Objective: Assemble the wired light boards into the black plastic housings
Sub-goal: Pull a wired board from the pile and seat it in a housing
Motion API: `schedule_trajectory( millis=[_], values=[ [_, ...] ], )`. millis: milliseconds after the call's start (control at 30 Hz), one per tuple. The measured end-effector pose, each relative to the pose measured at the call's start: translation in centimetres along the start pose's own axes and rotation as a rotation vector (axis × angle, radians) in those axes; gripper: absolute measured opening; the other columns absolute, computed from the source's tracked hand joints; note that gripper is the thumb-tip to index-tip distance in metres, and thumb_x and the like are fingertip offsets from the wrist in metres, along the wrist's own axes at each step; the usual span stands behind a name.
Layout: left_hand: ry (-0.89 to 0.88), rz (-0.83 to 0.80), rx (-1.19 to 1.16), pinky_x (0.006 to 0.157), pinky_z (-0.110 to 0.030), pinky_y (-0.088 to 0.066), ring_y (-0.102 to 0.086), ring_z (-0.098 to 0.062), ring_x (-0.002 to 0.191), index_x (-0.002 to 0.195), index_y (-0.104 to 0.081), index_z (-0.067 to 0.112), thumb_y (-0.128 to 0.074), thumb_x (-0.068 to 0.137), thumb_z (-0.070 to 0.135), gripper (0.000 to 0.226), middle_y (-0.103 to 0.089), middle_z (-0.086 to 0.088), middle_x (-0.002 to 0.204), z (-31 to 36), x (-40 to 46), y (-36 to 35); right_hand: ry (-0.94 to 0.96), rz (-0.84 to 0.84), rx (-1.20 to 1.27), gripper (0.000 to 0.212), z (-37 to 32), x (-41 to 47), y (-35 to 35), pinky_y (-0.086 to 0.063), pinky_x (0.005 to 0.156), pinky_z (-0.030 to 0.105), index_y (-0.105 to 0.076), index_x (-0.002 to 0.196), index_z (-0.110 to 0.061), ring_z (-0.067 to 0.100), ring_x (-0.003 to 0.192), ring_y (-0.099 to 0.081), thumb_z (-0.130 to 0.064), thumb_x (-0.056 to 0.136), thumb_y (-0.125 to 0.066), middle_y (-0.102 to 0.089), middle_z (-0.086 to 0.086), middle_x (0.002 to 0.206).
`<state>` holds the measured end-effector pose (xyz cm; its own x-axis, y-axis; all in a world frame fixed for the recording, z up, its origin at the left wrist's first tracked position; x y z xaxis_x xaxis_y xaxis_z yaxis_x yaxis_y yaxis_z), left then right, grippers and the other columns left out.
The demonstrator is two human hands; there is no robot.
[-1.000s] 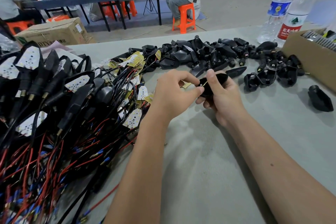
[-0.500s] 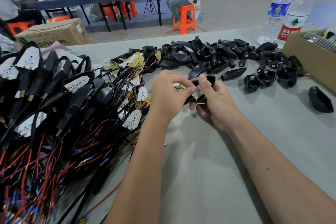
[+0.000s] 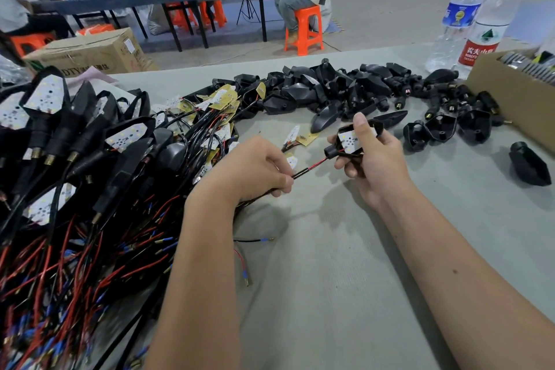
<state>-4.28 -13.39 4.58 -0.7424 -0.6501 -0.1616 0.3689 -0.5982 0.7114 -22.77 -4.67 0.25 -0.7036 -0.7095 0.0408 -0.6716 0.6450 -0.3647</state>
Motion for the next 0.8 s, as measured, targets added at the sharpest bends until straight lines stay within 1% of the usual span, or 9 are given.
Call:
schedule_trajectory(
  millis=[67,167,200,267,400,500,567,667,800],
  values=[
    [0.012,0.013,-0.009,0.085,-0.038,-0.061,-0.076,-0.025,0.079,0.082,-0.076,0.012,-0.074,0.086,0.003,0.010,-0.078,-0.004,0.075,-0.4,-0.1,0.4,-0.012,-0.002,-0.005,0.044,0.2,0.0,-0.1,-0.036,0.036,0.022,-0.065,0.088,-0.006,0.022,0.046,-0.060,-0.047,0.104,-0.057,-0.077,0.020,0.090],
    [-0.003,0.087,-0.014,0.087,-0.047,-0.061,-0.075,-0.027,0.076,0.083,-0.075,0.014,-0.075,0.086,0.004,0.010,-0.077,-0.008,0.073,-0.7,0.2,1.2,-0.091,-0.019,0.032,0.054,1.0,0.1,-0.4,-0.036,0.036,0.022,-0.062,0.106,0.001,0.024,0.051,-0.063,-0.051,0.106,-0.047,-0.076,0.024,0.093],
    [-0.013,0.113,-0.027,0.086,-0.048,-0.061,-0.074,-0.026,0.074,0.083,-0.075,0.014,-0.075,0.086,0.004,0.010,-0.076,-0.008,0.071,-0.9,0.4,1.4,-0.106,-0.029,0.056,0.055,1.1,0.1,-0.6,-0.036,0.036,0.022,-0.061,0.111,0.003,0.024,0.052,-0.064,-0.048,0.107,-0.044,-0.075,0.026,0.095],
    [-0.035,0.166,-0.075,0.084,-0.048,-0.061,-0.072,-0.023,0.067,0.082,-0.075,0.013,-0.074,0.086,0.002,0.012,-0.074,-0.007,0.065,-1.2,0.7,1.9,-0.082,-0.058,0.083,0.050,0.9,0.0,-1.0,-0.038,0.037,0.023,-0.061,0.110,0.005,0.025,0.052,-0.063,-0.041,0.110,-0.042,-0.073,0.028,0.094],
    [-0.090,0.183,-0.191,0.074,-0.041,-0.063,-0.073,-0.027,0.067,0.082,-0.075,0.014,-0.075,0.086,0.001,0.013,-0.073,-0.009,0.065,-0.9,1.1,1.5,-0.001,-0.083,0.011,0.045,0.3,-0.6,-1.8,-0.038,0.035,0.023,-0.061,0.100,0.002,0.024,0.046,-0.061,-0.040,0.109,-0.046,-0.074,0.026,0.086],
    [-0.096,0.191,-0.267,0.058,-0.029,-0.057,-0.069,-0.016,0.057,0.082,-0.074,0.011,-0.073,0.087,-0.004,0.015,-0.073,-0.011,0.066,-0.5,1.6,0.7,-0.007,-0.024,-0.018,0.043,0.4,-0.7,-1.3,-0.037,0.035,0.022,-0.061,0.101,-0.001,0.024,0.044,-0.062,-0.042,0.107,-0.052,-0.075,0.025,0.085],
    [-0.095,0.209,-0.330,0.056,-0.026,-0.056,-0.069,-0.016,0.057,0.082,-0.073,0.009,-0.070,0.088,-0.006,0.016,-0.074,-0.014,0.069,-0.3,1.9,0.4,-0.007,0.035,0.013,0.039,0.2,-0.6,-0.7,-0.038,0.035,0.022,-0.060,0.100,-0.003,0.024,0.044,-0.062,-0.042,0.104,-0.057,-0.074,0.023,0.081],
    [-0.090,0.233,-0.403,0.057,-0.029,-0.056,-0.068,-0.017,0.058,0.085,-0.072,0.005,-0.070,0.089,-0.006,0.012,-0.074,-0.021,0.076,0.0,2.0,0.1,-0.006,0.108,0.052,0.033,0.1,-0.7,-0.2,-0.038,0.036,0.022,-0.057,0.094,-0.009,0.023,0.042,-0.060,-0.041,0.104,-0.058,-0.072,0.017,0.072],
    [-0.104,0.186,-0.471,0.053,-0.022,-0.051,-0.065,-0.013,0.058,0.091,-0.073,0.003,-0.071,0.090,-0.004,0.007,-0.075,-0.019,0.081,0.7,1.8,-0.9,-0.037,0.163,0.103,0.035,0.6,-0.9,0.2,-0.040,0.037,0.023,-0.059,0.095,-0.009,0.021,0.043,-0.059,-0.043,0.104,-0.057,-0.071,0.013,0.069]
  ],
)
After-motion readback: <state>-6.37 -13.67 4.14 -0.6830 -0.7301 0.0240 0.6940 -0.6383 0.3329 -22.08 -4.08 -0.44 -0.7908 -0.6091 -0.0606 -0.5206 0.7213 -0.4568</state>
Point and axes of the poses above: each hand's wrist, its own x-axis towards the middle knuckle, its own y-axis out of the back of the hand, z = x × y, the point moved 10 cm from there along x, towards the middle knuckle
